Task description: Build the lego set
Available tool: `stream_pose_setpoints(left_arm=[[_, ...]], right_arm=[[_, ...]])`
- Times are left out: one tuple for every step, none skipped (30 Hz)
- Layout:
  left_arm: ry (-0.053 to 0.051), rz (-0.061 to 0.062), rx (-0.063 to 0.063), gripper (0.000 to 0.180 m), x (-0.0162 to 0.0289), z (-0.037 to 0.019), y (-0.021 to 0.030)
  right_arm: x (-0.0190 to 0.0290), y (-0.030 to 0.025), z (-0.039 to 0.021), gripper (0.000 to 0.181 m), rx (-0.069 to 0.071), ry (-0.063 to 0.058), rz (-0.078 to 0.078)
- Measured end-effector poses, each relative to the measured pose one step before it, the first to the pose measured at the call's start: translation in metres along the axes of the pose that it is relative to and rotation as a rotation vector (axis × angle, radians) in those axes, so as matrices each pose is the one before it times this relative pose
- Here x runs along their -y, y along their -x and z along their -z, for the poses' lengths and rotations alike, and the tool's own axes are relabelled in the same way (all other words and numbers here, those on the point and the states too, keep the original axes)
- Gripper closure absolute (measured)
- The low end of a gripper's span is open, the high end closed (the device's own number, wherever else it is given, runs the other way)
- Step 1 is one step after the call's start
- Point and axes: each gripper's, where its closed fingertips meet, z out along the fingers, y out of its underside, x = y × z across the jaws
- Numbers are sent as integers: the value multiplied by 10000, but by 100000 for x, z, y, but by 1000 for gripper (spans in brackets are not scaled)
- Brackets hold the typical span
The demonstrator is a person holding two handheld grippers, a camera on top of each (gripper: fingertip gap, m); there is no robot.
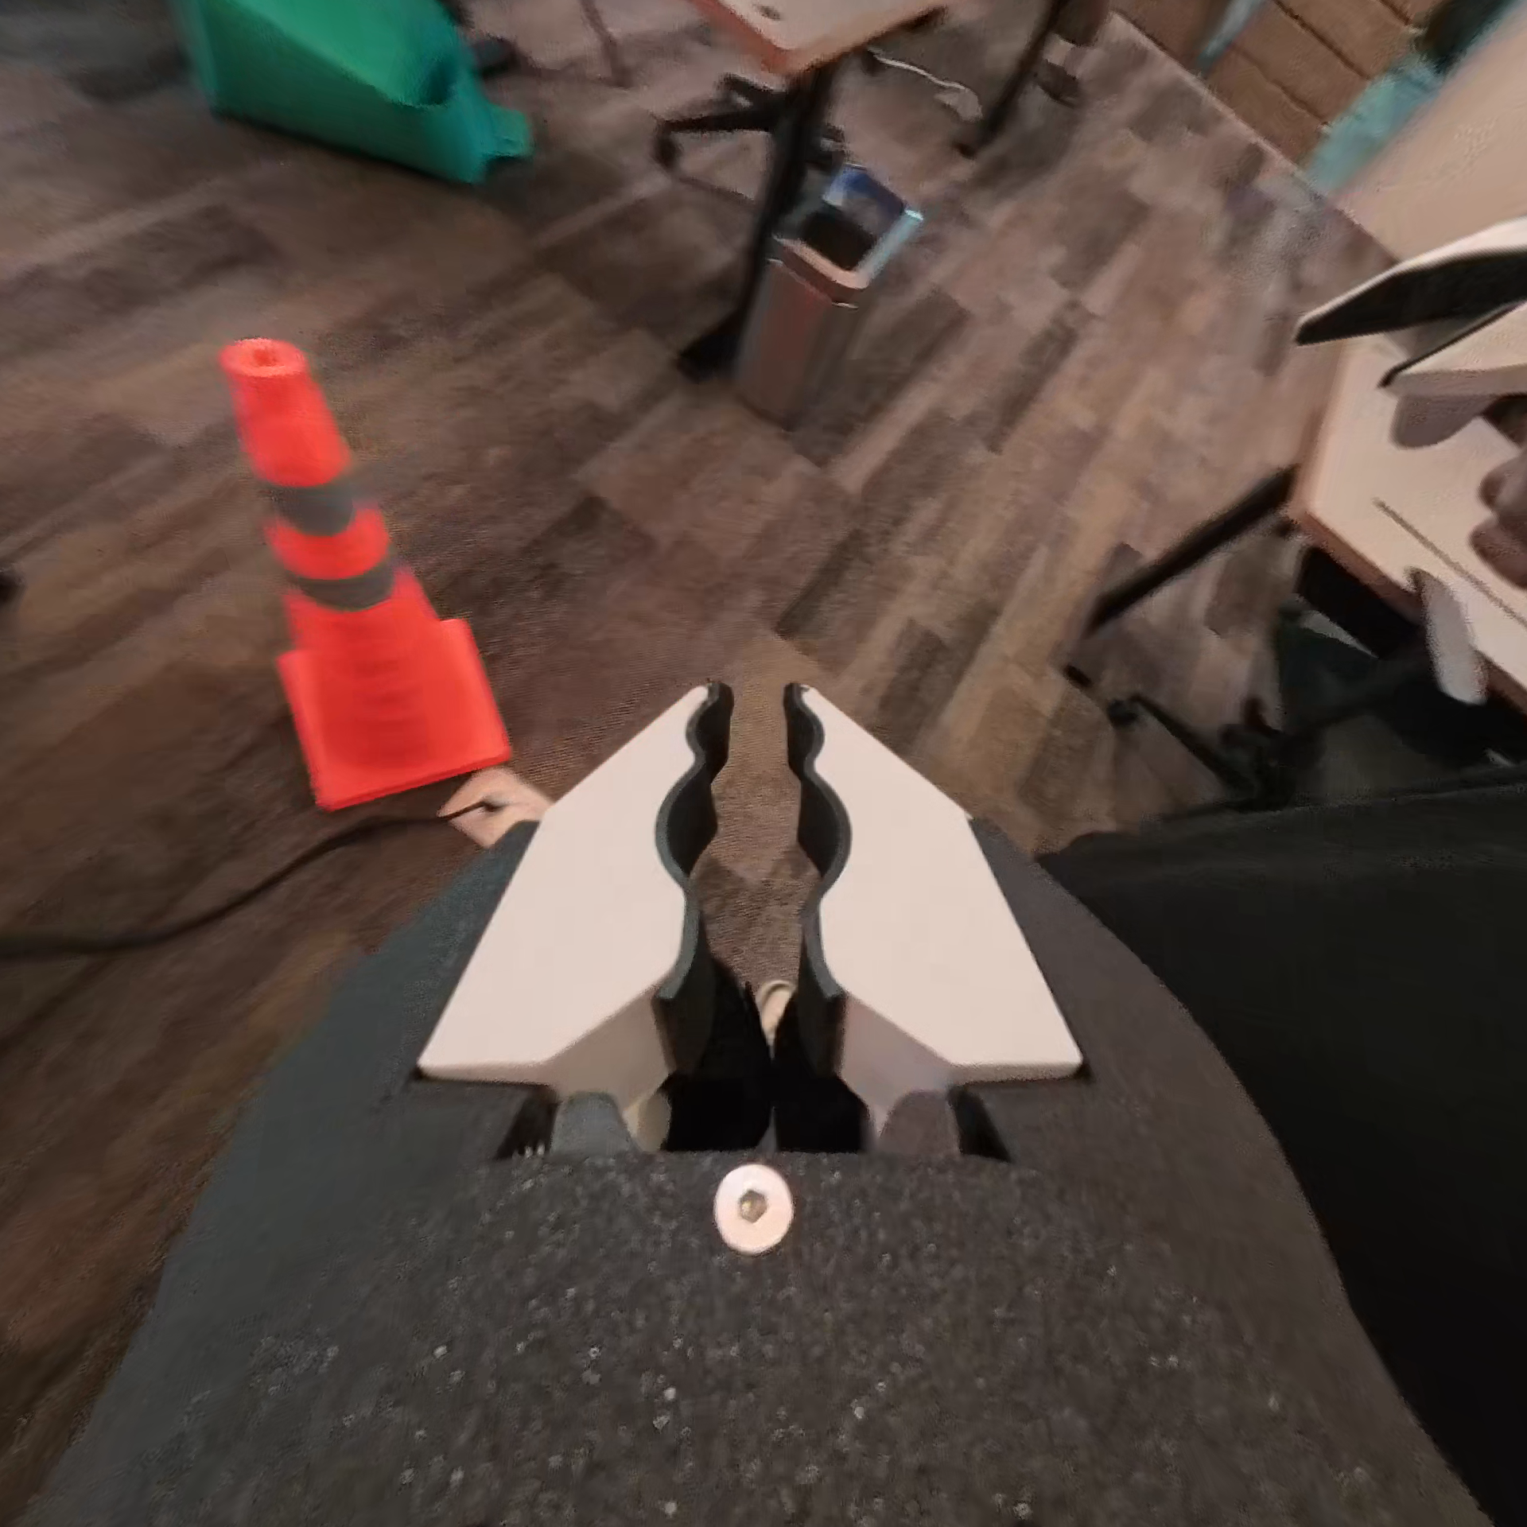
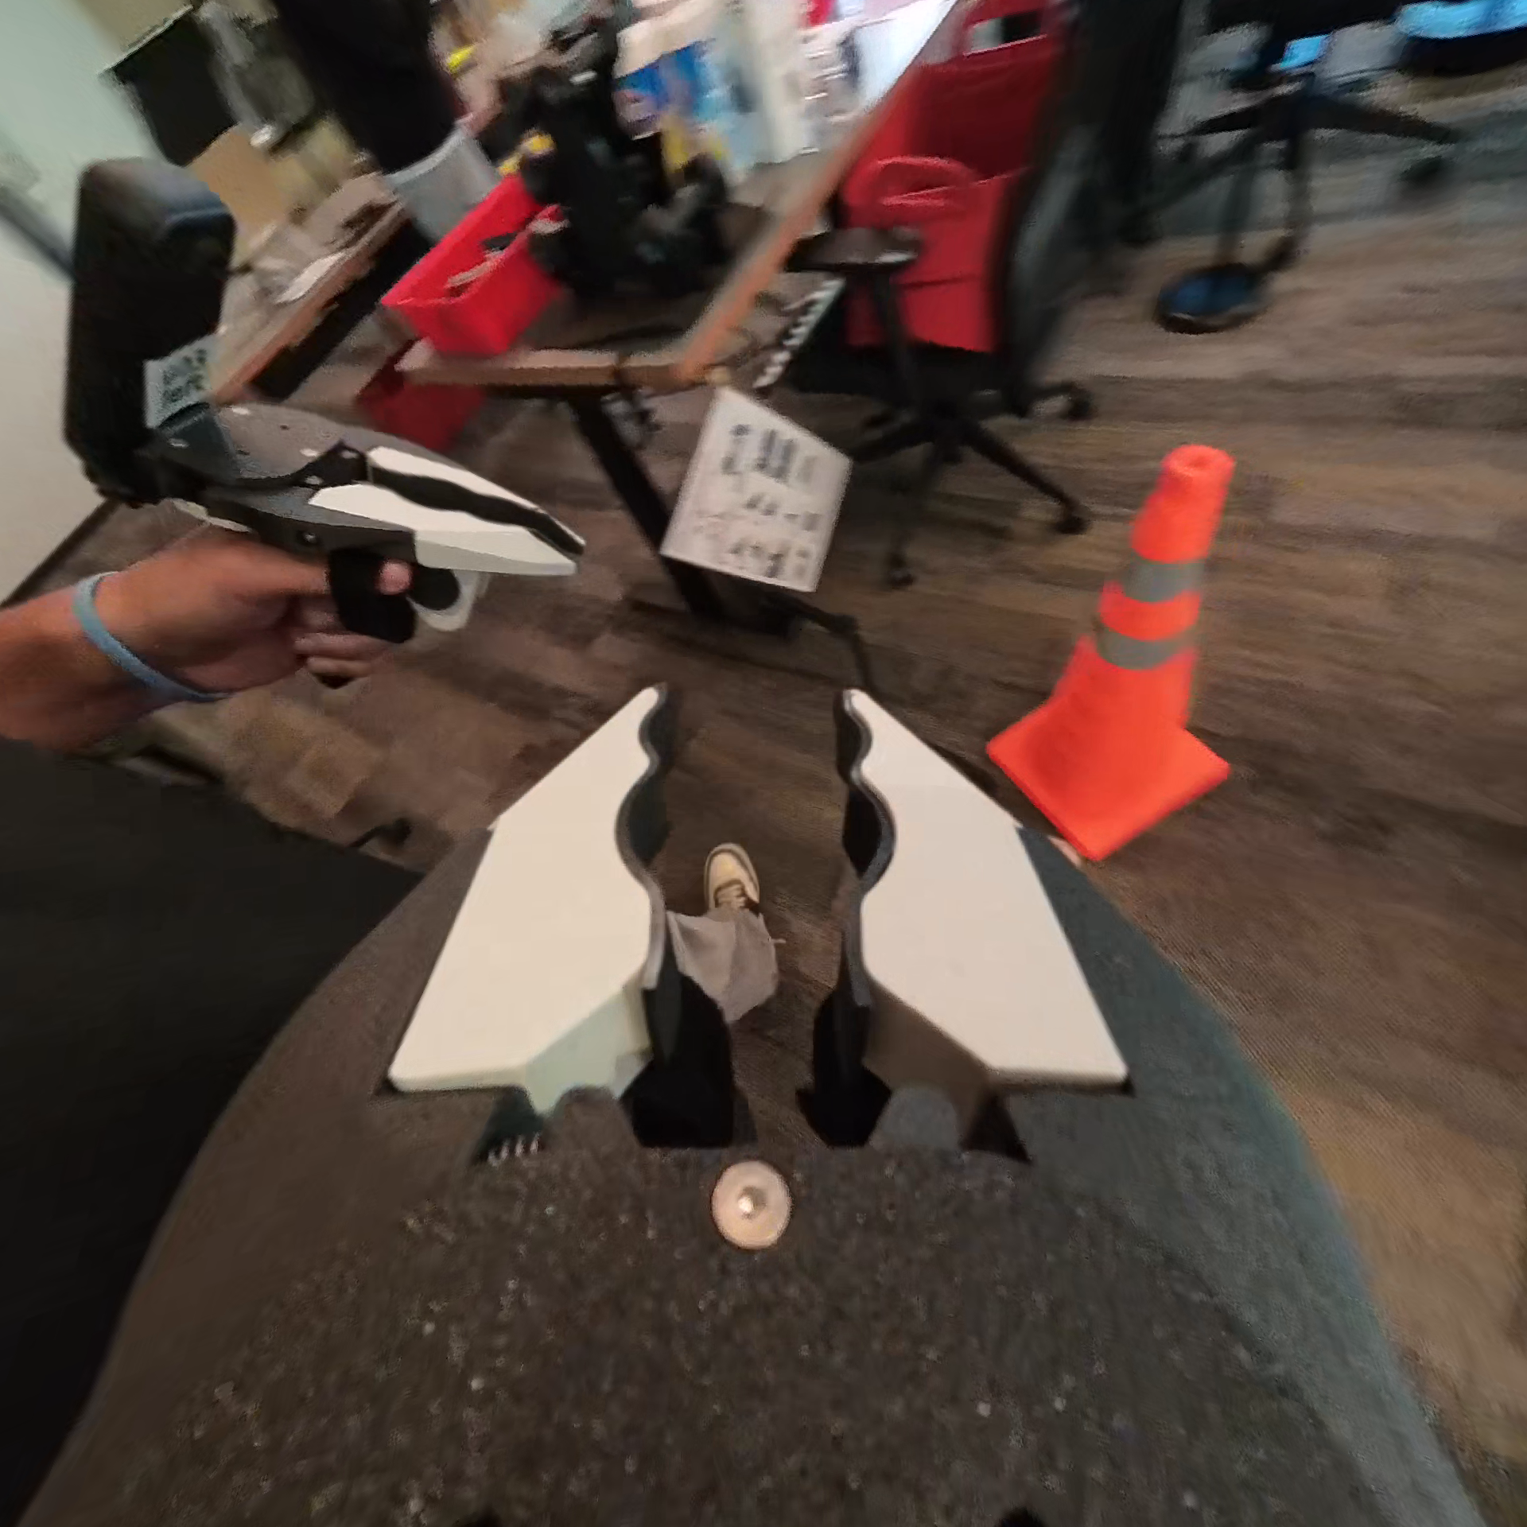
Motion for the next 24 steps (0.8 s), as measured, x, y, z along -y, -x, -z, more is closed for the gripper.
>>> stream_pose_setpoints(left_arm=[[197,-144,-533,169,614,-2435,-3285],[262,-214,-547,168,626,-2425,-3043],[281,-327,-501,168,702,-2404,-2756],[283,-436,-422,168,762,-2387,-2386],[311,-494,-369,168,799,-2427,-1985],[340,-487,-352,168,835,-2493,-1698],[346,-437,-355,169,958,-2694,-1432],[317,-373,-364,168,1145,-2650,-1147],[270,-330,-365,168,1367,-2563,-953],[204,-331,-345,168,1624,-2525,-766],[121,-355,-299,168,1921,-2530,-497],[69,-354,-254,168,2018,-2557,-273],[65,-313,-245,168,2005,-2658,-72],[62,-248,-252,168,2027,-2756,82],[29,-185,-256,168,2077,-2878,226],[6,-132,-262,168,2095,-3019,323],[17,-92,-281,168,2159,-3032,404],[16,-79,-293,168,2276,-2932,418],[-29,-99,-291,168,2348,-2862,416],[-49,-100,-266,168,2374,-2841,494],[71,-57,-232,168,2346,-2773,592],[168,-61,-221,168,2441,-2555,548],[11,-149,-233,168,2742,-2225,421],[-170,-232,-208,168,2816,-1861,396]], right_arm=[[-1292,-1917,3286,143,-551,-162,-251],[-1006,-2063,3020,143,-531,-155,-298],[-889,-2080,2835,143,-506,-175,-323],[-729,-2049,2671,143,-493,-207,-315],[-671,-1996,2617,143,-479,-235,-293],[-382,-1991,2313,144,-449,-261,-256],[-298,-1968,2116,143,-417,-252,-217],[-212,-2063,1875,143,-419,-216,-206],[-164,-2149,1789,143,-404,-189,-218],[82,-2143,1503,143,-375,-216,-220],[253,-2147,1309,143,-326,-247,-194],[345,-2257,1107,144,-322,-248,-162],[377,-2448,894,144,-335,-218,-139],[434,-2456,578,144,-310,-149,-122],[440,-2611,420,143,-313,-94,-94],[521,-2713,227,143,-324,-61,-66],[568,-2726,81,143,-315,-11,-48],[657,-2845,-80,143,-295,20,-51],[792,-2796,-104,143,-248,7,-75],[967,-2749,-122,144,-183,-12,-121],[1140,-2736,-147,144,-155,60,-209],[1291,-2727,-85,143,-195,184,-283],[1663,-2524,85,143,-175,131,-197],[1979,-2105,200,143,-116,-95,25]])
